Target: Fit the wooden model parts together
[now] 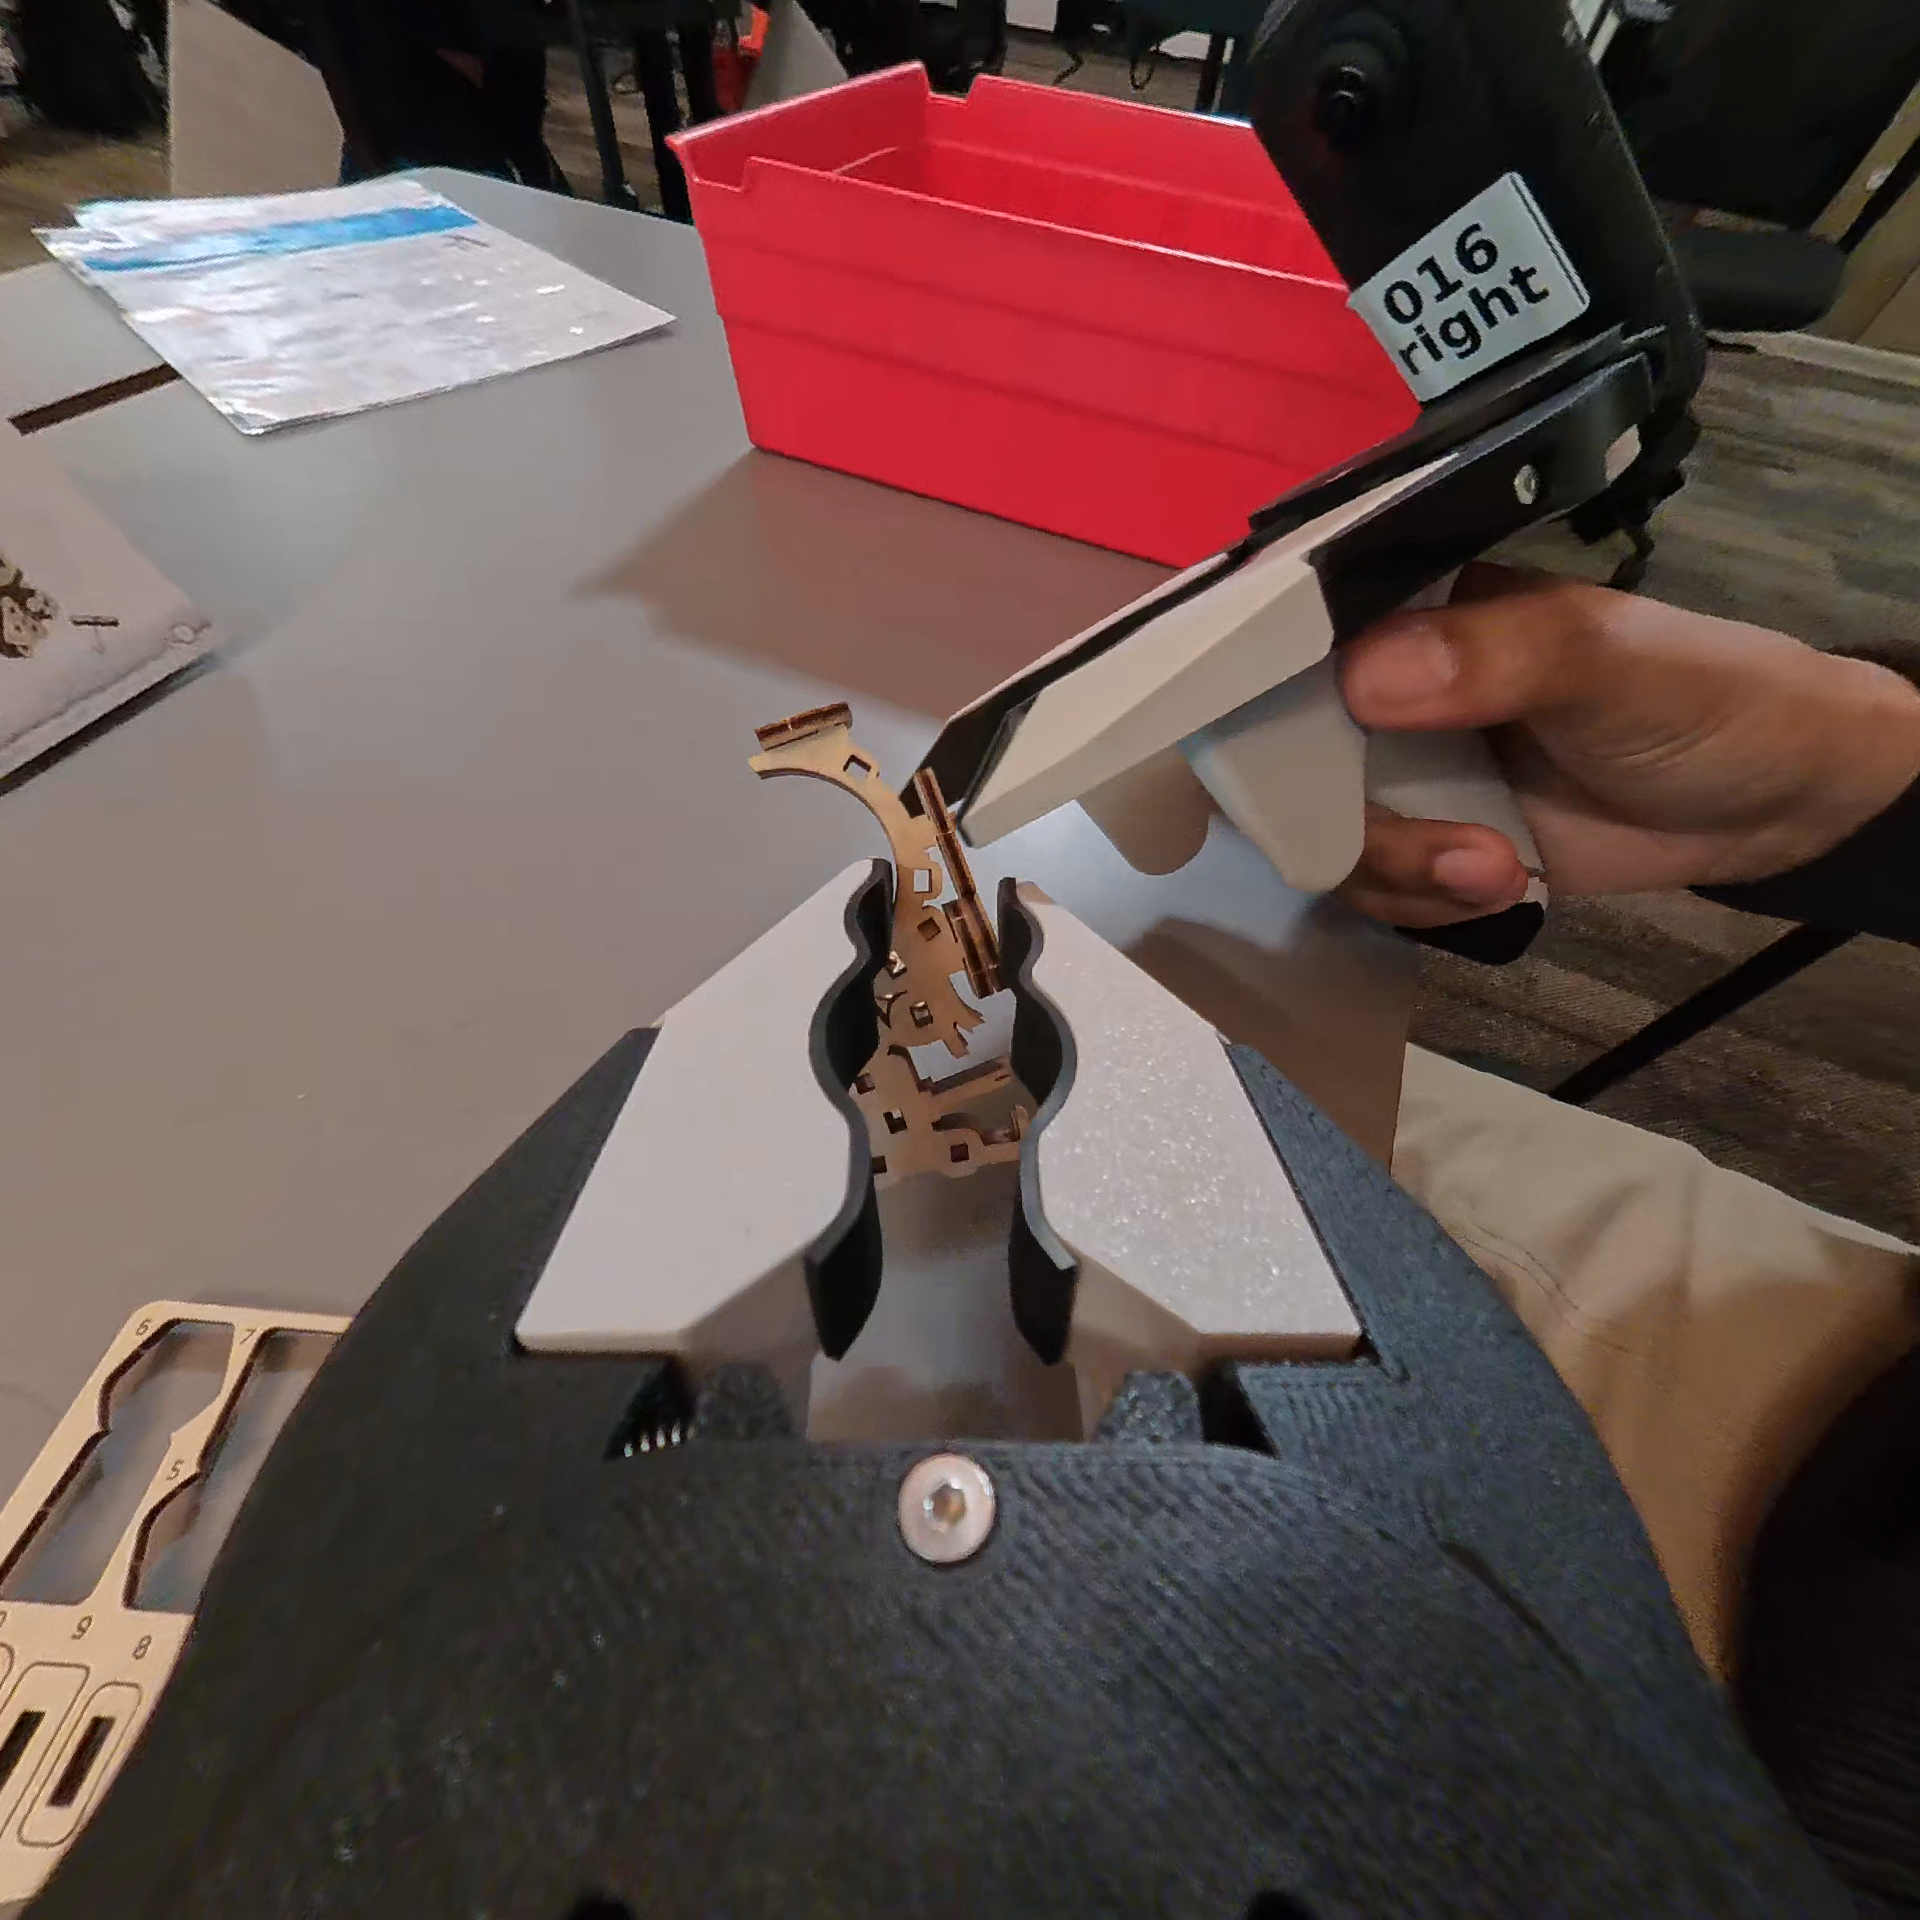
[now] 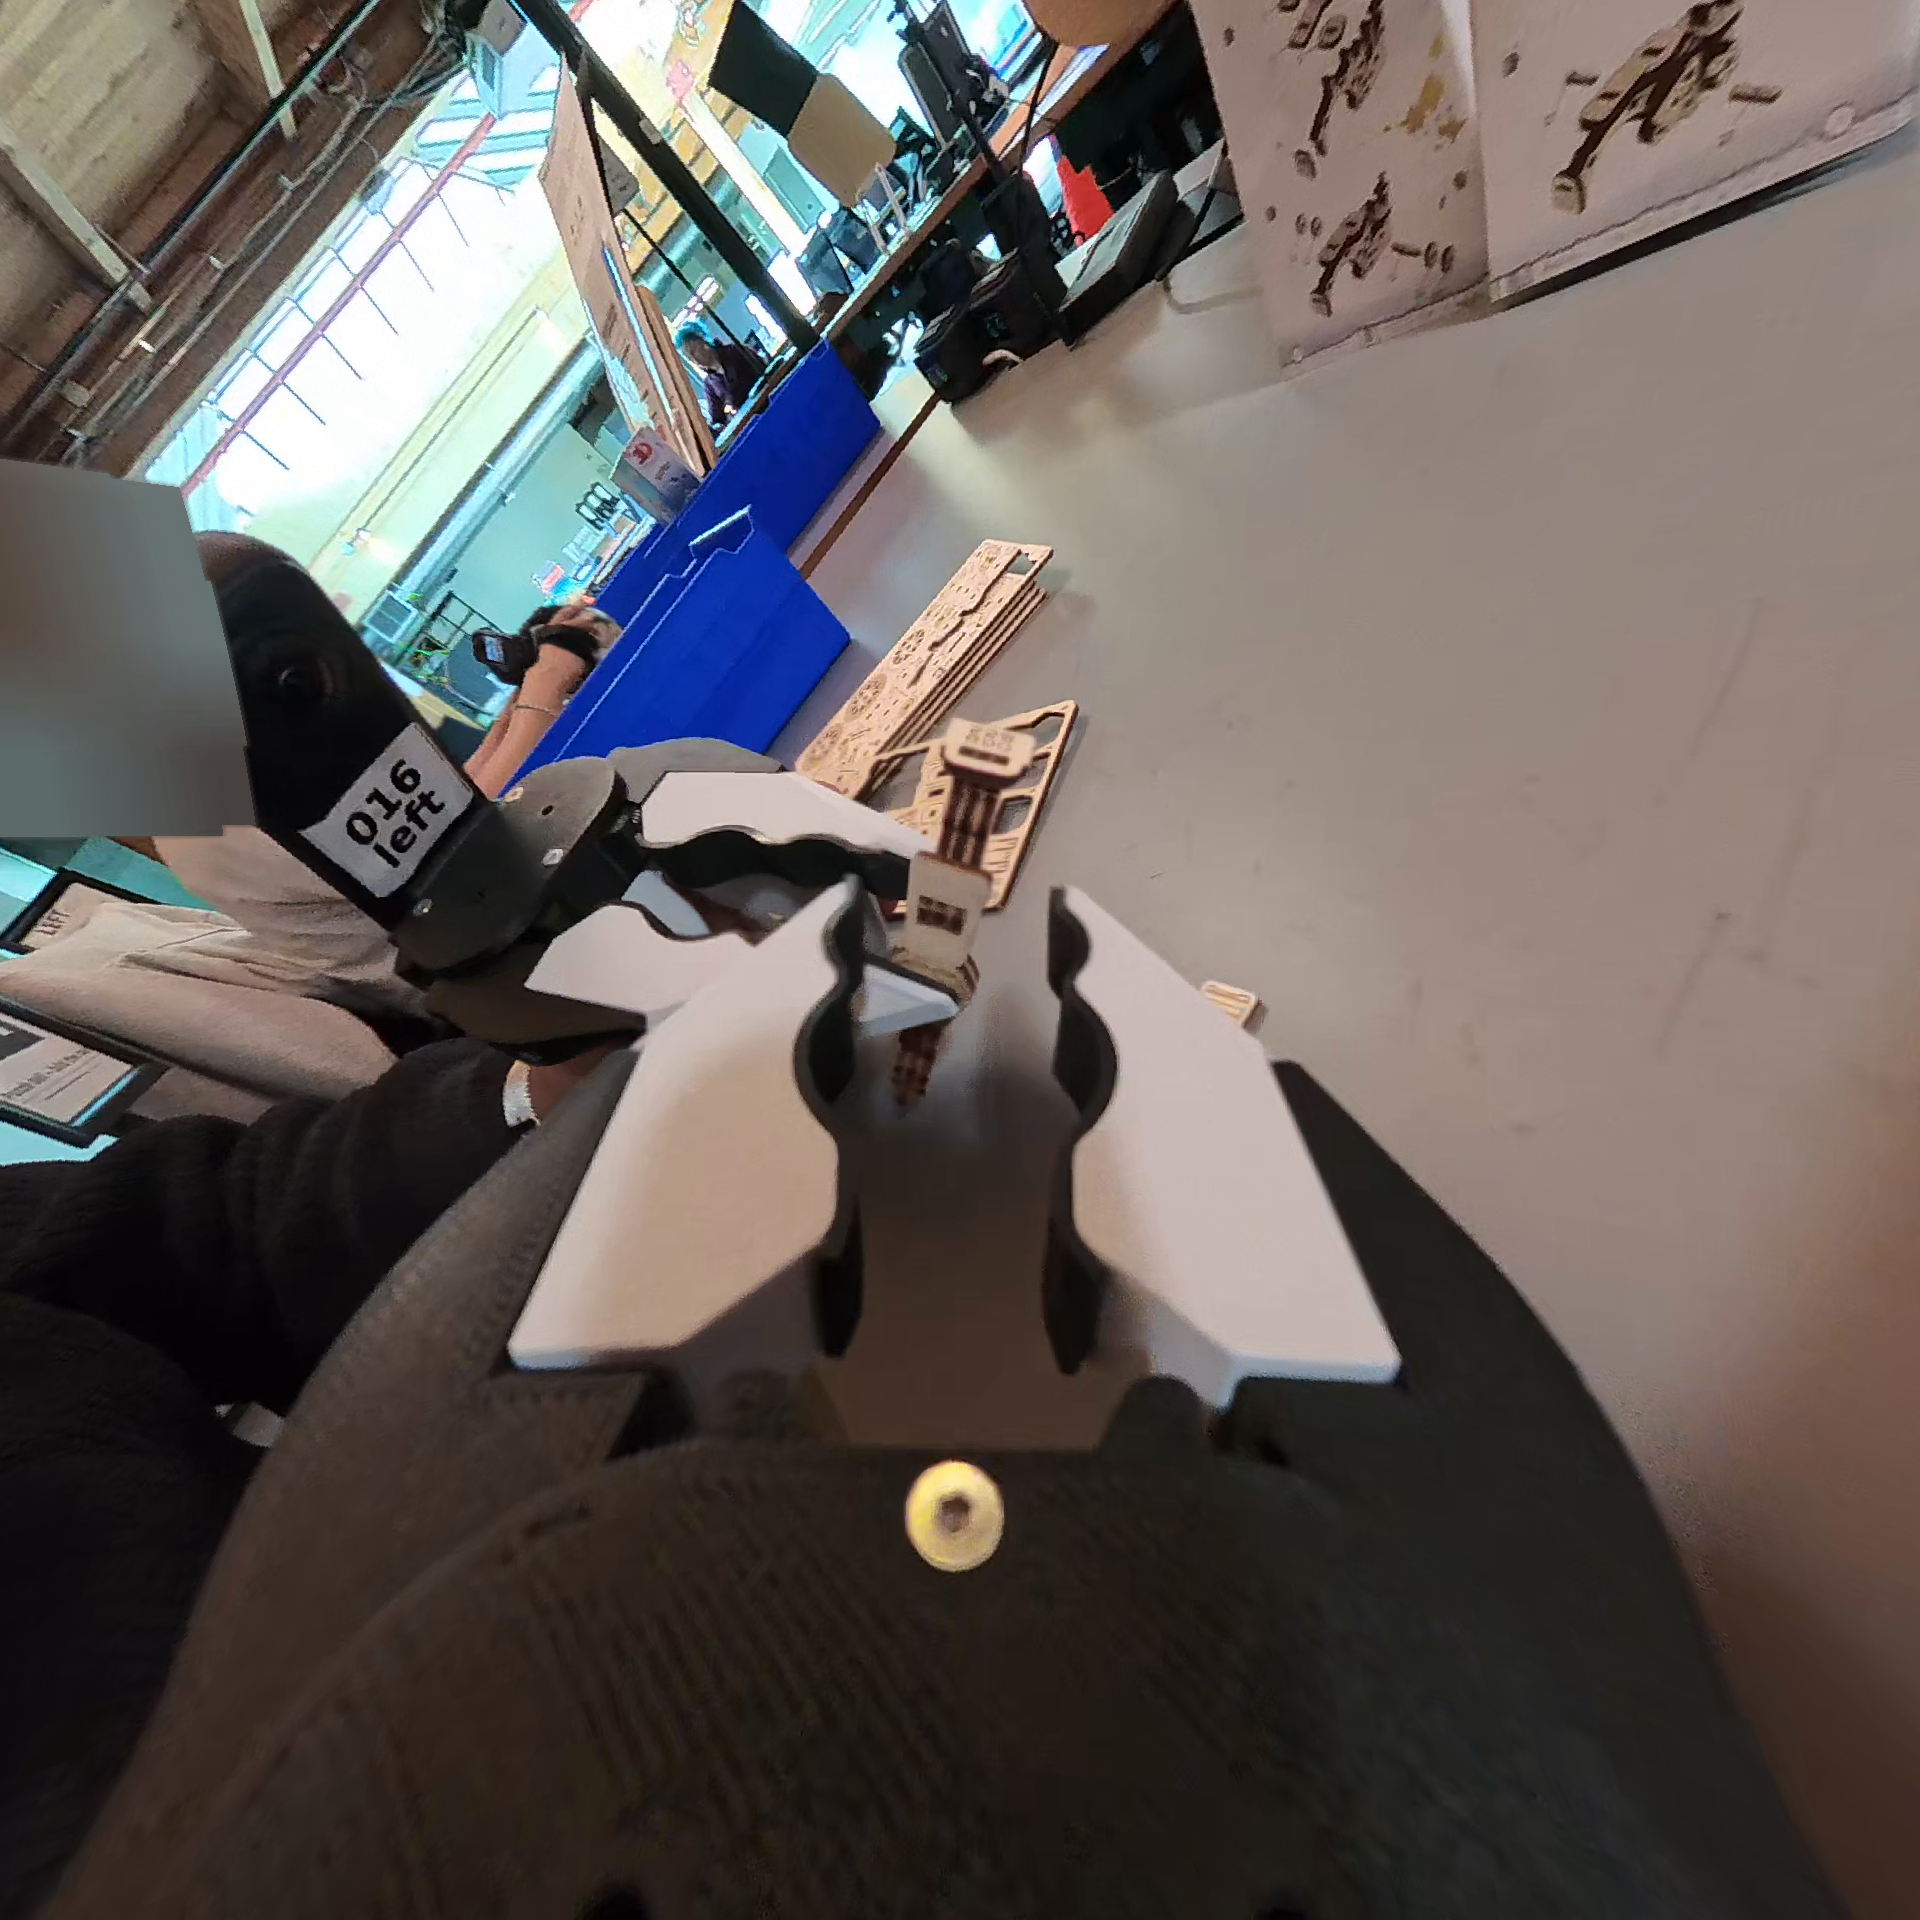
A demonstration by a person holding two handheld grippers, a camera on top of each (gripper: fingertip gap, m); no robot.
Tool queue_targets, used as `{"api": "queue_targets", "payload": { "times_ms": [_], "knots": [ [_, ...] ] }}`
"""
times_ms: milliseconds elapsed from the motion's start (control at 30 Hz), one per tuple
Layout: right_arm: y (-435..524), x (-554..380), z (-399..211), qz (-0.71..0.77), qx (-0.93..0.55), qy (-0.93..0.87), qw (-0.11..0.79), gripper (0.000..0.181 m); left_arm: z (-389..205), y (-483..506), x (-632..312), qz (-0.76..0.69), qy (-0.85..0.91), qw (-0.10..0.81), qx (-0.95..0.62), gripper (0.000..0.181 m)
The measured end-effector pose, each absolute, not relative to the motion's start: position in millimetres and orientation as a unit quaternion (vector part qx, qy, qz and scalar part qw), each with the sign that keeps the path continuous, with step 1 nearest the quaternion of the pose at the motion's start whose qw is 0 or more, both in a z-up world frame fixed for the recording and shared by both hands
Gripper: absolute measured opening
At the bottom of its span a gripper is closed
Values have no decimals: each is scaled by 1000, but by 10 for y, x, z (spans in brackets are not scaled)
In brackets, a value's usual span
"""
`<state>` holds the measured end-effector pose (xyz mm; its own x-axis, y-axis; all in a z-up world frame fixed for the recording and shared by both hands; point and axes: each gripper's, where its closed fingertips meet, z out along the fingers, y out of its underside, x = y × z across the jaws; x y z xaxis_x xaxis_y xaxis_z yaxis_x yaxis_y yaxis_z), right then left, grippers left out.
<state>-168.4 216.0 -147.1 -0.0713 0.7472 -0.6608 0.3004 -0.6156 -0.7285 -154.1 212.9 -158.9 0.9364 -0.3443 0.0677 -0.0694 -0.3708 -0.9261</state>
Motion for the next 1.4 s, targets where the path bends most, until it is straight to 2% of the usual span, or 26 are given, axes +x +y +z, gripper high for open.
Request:
{"api": "queue_targets", "payload": {
  "times_ms": [67,167,267,400,600,667,767,1000,1133,1400],
  "knots": [
    [2126,-1687,-1475,618,-656,-398,171,16,-1596,2133,-1516,-120,129,548,-818,20],
    [2126,-1677,-1479,618,-656,-400,168,15,-1602,2132,-1489,-121,134,551,-815,21],
    [2148,-1654,-1460,618,-651,-407,169,14,-1558,2106,-1453,-150,138,557,-805,40],
    [2142,-1599,-1370,640,-626,-417,156,15,-1464,2075,-1482,-236,105,560,-787,48],
    [1925,-1503,-1196,702,-556,-438,85,13,-1263,1915,-1315,-443,87,521,-724,34],
    [1843,-1481,-1172,710,-538,-450,71,14,-1206,1870,-1268,-483,87,510,-706,28],
    [1747,-1455,-1116,720,-516,-460,58,13,-1166,1821,-1228,-520,88,496,-690,28],
    [1731,-1412,-997,749,-491,-442,43,13,-1088,1776,-1230,-570,78,482,-662,28],
    [1743,-1411,-980,752,-488,-440,49,13,-1057,1760,-1238,-572,83,487,-655,11],
    [1744,-1424,-964,755,-489,-434,52,14,-1031,1750,-1248,-590,77,480,-645,8]
  ]
}}
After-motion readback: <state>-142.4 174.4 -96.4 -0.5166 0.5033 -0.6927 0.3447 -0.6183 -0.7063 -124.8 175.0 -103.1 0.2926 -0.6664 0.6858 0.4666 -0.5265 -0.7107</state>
